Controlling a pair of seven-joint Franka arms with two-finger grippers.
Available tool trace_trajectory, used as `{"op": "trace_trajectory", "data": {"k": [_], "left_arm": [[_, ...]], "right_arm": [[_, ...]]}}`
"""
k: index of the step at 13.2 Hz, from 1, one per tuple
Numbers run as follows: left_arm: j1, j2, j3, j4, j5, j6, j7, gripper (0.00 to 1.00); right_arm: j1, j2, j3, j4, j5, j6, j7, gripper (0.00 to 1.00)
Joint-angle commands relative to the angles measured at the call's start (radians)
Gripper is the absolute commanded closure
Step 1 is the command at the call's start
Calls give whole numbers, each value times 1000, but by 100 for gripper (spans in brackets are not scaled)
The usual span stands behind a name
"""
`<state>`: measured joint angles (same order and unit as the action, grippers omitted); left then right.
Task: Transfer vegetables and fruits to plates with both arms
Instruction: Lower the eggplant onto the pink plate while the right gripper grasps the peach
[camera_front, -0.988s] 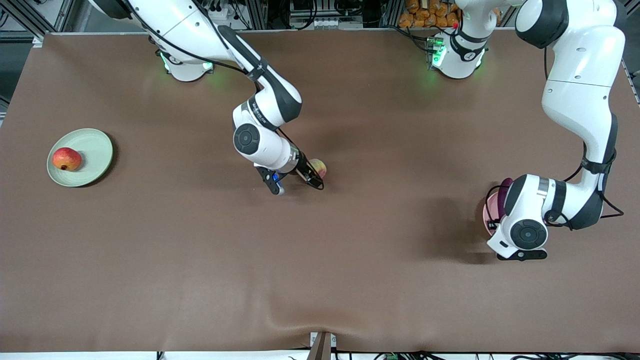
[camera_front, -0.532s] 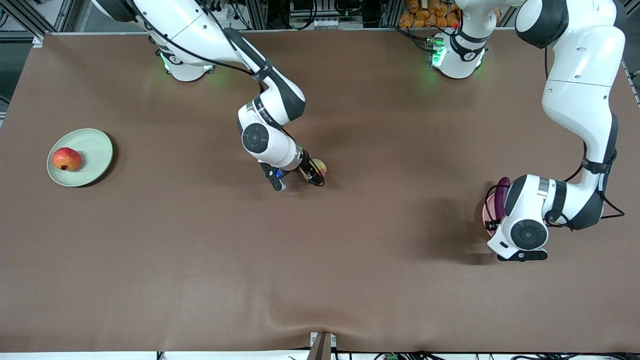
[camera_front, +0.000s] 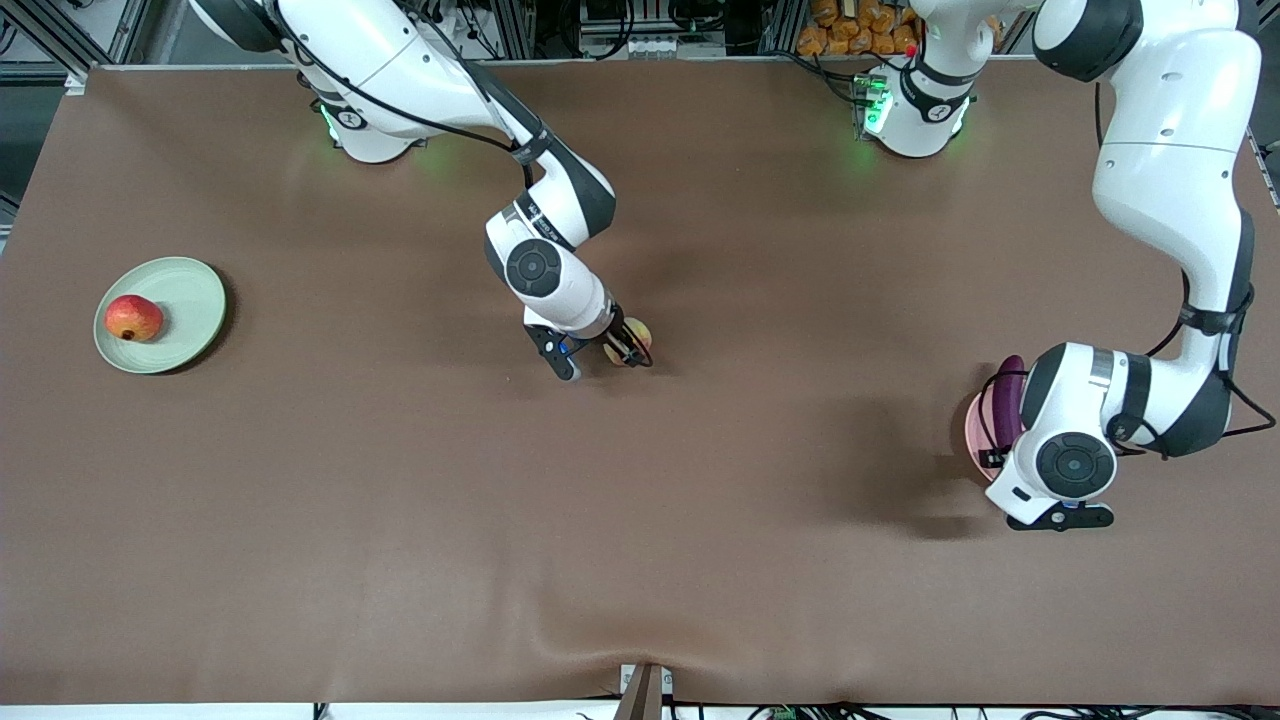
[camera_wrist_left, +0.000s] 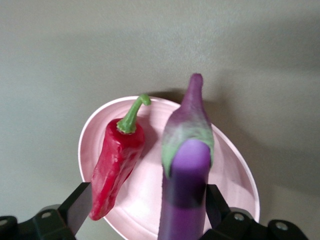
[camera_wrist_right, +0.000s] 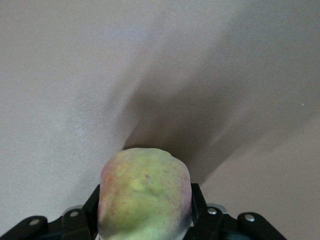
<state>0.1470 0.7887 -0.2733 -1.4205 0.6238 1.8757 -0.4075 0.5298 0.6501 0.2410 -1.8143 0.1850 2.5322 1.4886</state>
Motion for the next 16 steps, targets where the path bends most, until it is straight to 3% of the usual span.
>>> {"op": "trace_trajectory", "data": {"k": [1,3,5,9,13,16], "left_arm": [[2,-36,-21,3,4,-30,10,0],[13,-61,-46,3,-4,-29,0,0],[17,-92,-52,3,-94,-29,-11,0],[16,-172,-53,0,-218,-29,-30,0],[16,-290,-53,0,-311,-32,-13,0],[17,-397,-52,-1,-421,-88,1,0]], "right_arm": [[-19,-9,-6,7,-68,-73,10,100],[-69,-75,-2,33,-143,-287,-25,100],[-125,-146,-2,46,-145,-482,-184,100],[-286,-283,0,24,-137,-740,-538,100],[-448,-436,-9,-168,-137,-754,-889,100],[-554,-492,-87,-276,-137,-719,-1172,100]]}}
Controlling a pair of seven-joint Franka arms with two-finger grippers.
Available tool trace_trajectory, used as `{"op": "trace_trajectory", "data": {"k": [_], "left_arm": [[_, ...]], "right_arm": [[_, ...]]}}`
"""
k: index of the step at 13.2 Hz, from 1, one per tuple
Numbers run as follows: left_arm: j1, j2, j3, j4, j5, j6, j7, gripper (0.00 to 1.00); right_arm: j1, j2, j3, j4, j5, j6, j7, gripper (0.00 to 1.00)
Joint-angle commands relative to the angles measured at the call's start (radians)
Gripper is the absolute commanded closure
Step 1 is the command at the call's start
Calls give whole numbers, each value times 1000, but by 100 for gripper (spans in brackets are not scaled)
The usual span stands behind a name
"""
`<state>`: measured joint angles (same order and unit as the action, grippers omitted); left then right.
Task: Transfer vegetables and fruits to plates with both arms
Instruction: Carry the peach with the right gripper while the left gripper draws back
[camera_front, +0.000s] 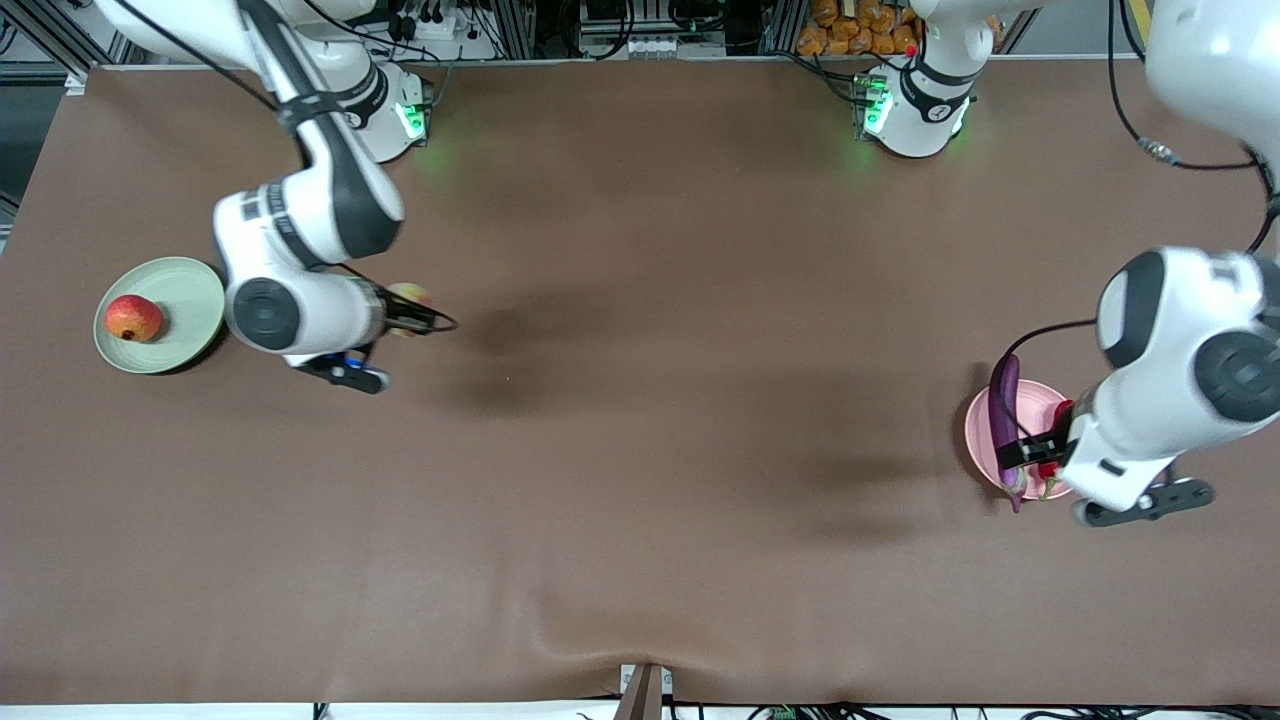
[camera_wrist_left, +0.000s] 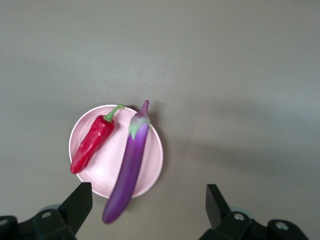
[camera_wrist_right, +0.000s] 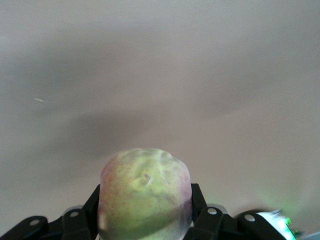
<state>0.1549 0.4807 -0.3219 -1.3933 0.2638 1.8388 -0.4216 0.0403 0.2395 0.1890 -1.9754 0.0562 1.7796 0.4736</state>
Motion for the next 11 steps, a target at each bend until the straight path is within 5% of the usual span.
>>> {"op": "trace_trajectory", "data": {"k": [1,4,6,9,11], "left_arm": [[8,-115,-5,-27,-80,-91,27,0],[9,-192,-37,-33,-107,-179,58,0],[-15,-253,-7,-52,-116,-228,142,0],[-156,-384,186,-130,-202,-240,246,0],[-219,-467,256,-200,-213,-242,306,0]], "right_arm": [[-69,-77,-101,-146,-10,53,-249,100],[-73,-46,-348,-220,-10,193,-639,100],[-76,0,-454,-198,-10,221,-830,100],[-77,124,-578,-111,-15,276,-1089,100],[-91,197,-615,-70,-6,311,-1216,100]]}}
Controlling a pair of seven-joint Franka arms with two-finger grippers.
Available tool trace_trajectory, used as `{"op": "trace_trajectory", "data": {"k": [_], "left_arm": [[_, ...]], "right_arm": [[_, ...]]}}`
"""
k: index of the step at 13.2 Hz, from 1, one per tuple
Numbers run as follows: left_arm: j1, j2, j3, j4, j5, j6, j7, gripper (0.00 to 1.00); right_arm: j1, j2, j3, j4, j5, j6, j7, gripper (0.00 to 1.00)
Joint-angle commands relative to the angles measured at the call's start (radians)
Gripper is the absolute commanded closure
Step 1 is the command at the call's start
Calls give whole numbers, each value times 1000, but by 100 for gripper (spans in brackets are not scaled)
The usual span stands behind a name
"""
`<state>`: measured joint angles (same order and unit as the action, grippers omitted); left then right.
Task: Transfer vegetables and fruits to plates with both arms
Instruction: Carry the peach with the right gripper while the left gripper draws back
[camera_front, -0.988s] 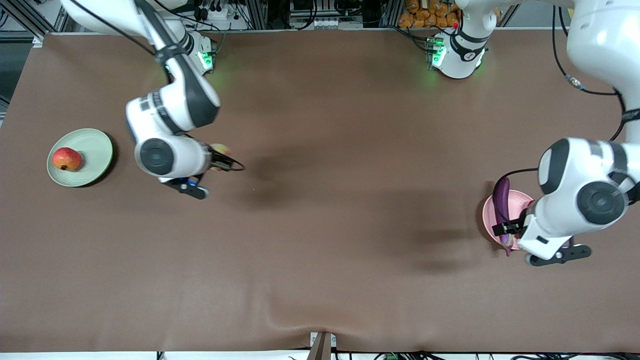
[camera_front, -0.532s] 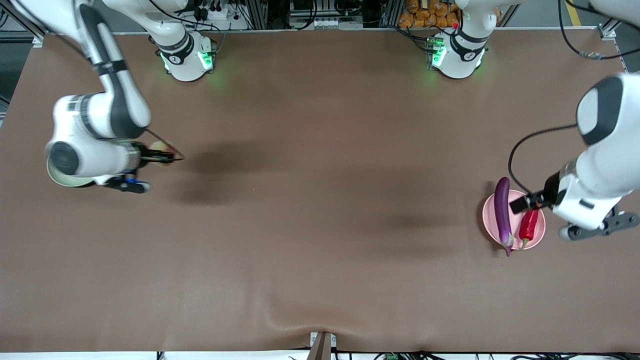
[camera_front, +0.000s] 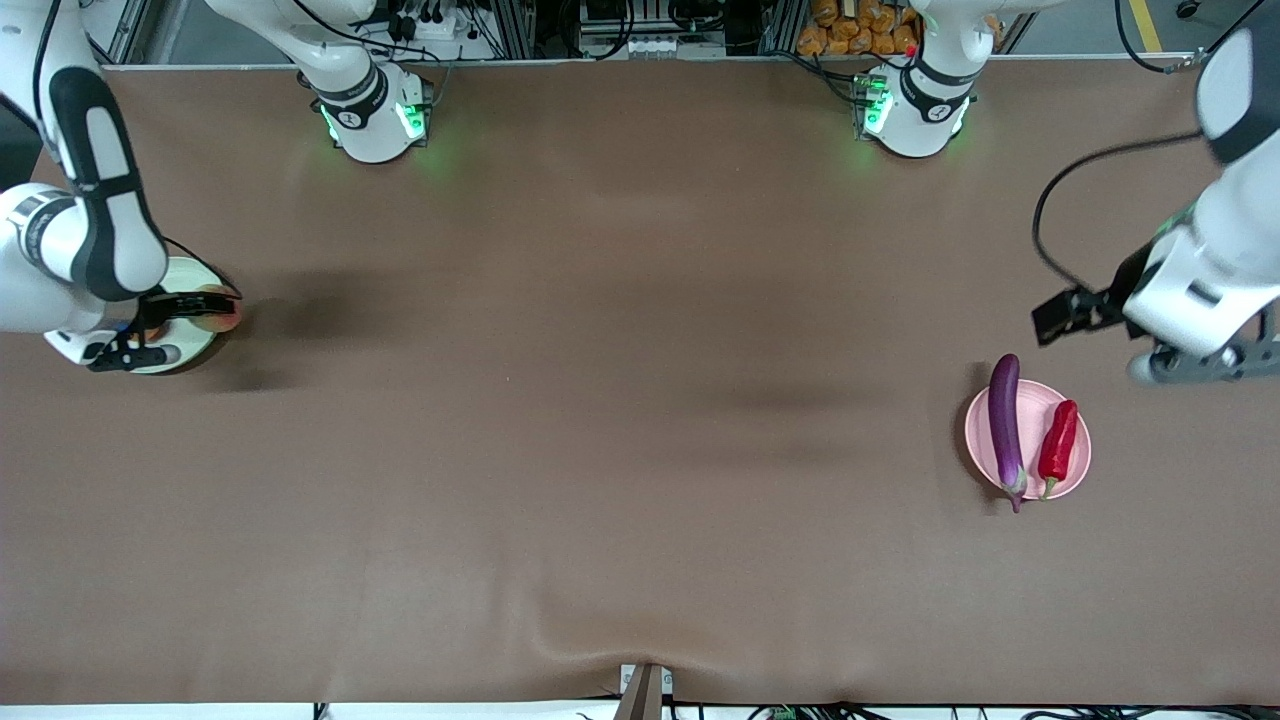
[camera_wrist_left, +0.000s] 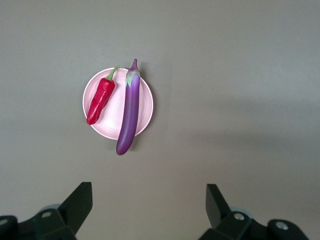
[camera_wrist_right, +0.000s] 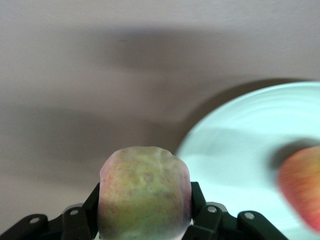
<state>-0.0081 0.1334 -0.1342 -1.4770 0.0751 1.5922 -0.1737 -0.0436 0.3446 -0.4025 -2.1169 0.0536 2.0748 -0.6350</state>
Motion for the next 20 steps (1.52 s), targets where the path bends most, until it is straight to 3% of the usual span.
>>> {"op": "trace_trajectory", "data": {"k": [1,6,7,8,12,17,20], "left_arm": [[-61,-139,74,-124,-26,2,83,0],[-47,-167,62,-43,-63,-147,183,0],[-47,-167,64,-26,-63,-187,203,0],[-47,-167,62,-25,-64,-192,203,0],[-47,-169,73,-25,-139,-184,186,0],[-52,-158,56,-25,-38,-144,184,0],[-26,-158,80,-23,-55,-141,209,0]], "right_arm": [[-15,100,-24,69,8,34,-118,100],[-22,106,-27,72,8,39,-127,100],[-22,106,-27,74,8,34,-126,71],[-24,106,-27,74,8,36,-126,3],[-24,97,-30,89,8,-10,-120,0],[4,96,-30,290,28,-399,-112,0],[36,85,-32,363,155,-596,-111,0]]}}
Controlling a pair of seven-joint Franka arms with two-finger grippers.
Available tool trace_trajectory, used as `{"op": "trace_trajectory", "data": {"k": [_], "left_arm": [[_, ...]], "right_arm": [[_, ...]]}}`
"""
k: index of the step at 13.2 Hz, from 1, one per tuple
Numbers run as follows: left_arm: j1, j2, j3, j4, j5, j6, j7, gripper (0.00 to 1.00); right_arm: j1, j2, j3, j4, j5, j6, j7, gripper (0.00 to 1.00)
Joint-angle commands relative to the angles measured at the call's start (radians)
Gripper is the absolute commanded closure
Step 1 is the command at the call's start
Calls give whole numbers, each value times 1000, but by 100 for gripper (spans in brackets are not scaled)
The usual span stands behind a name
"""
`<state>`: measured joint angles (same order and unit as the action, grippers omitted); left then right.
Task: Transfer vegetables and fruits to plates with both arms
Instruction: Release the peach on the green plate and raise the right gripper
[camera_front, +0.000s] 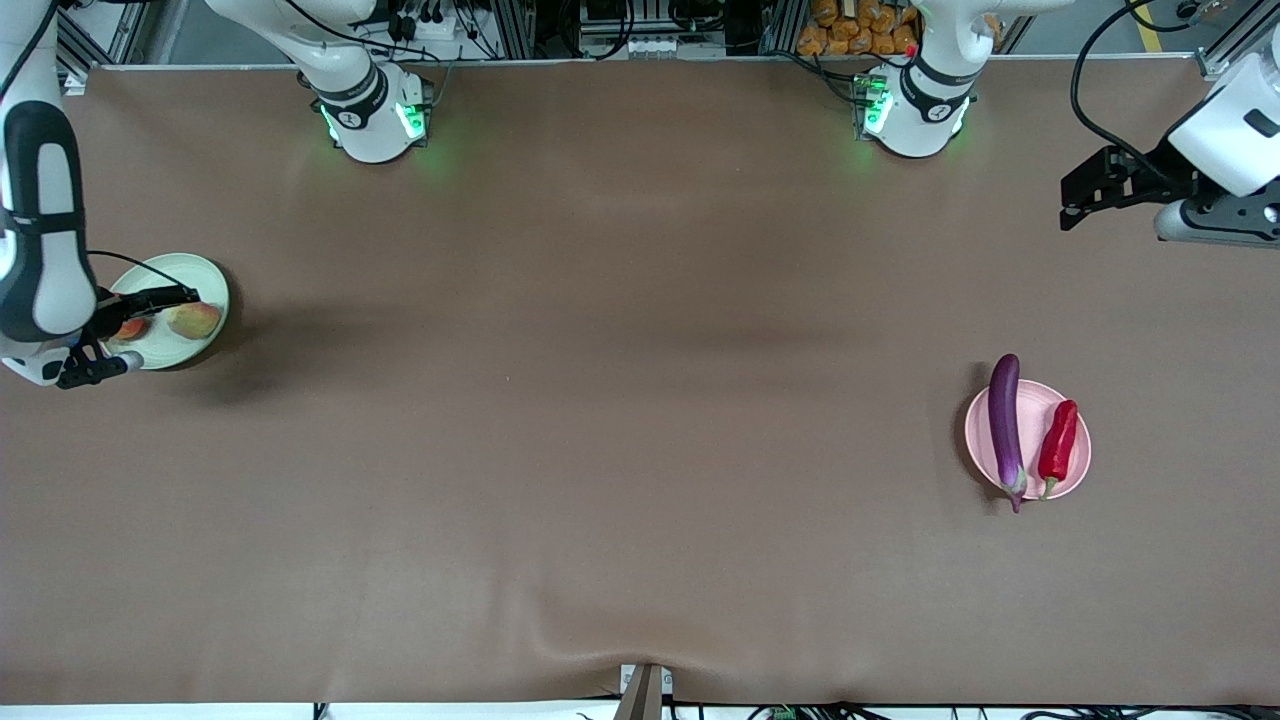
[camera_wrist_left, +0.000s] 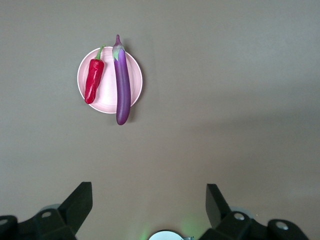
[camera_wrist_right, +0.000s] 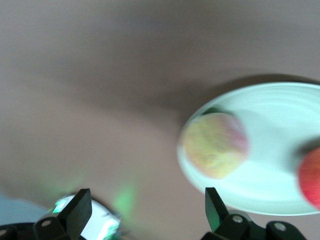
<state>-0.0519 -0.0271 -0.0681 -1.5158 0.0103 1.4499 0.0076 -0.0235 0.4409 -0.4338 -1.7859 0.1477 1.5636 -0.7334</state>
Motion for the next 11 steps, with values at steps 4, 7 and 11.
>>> {"op": "trace_trajectory", "data": {"k": [4,7,11], "left_arm": [[29,1,16,16,17,-10,25,0],[26,38,7,14,10,-20,17,0],[35,32,16,14,-76,4,22,0]], "right_arm": [[63,-56,10,25,171,-155,124,0],[85,-140,117,-21,173,-143,380,0],[56,-304,283,-203,158,63,603,0]]}}
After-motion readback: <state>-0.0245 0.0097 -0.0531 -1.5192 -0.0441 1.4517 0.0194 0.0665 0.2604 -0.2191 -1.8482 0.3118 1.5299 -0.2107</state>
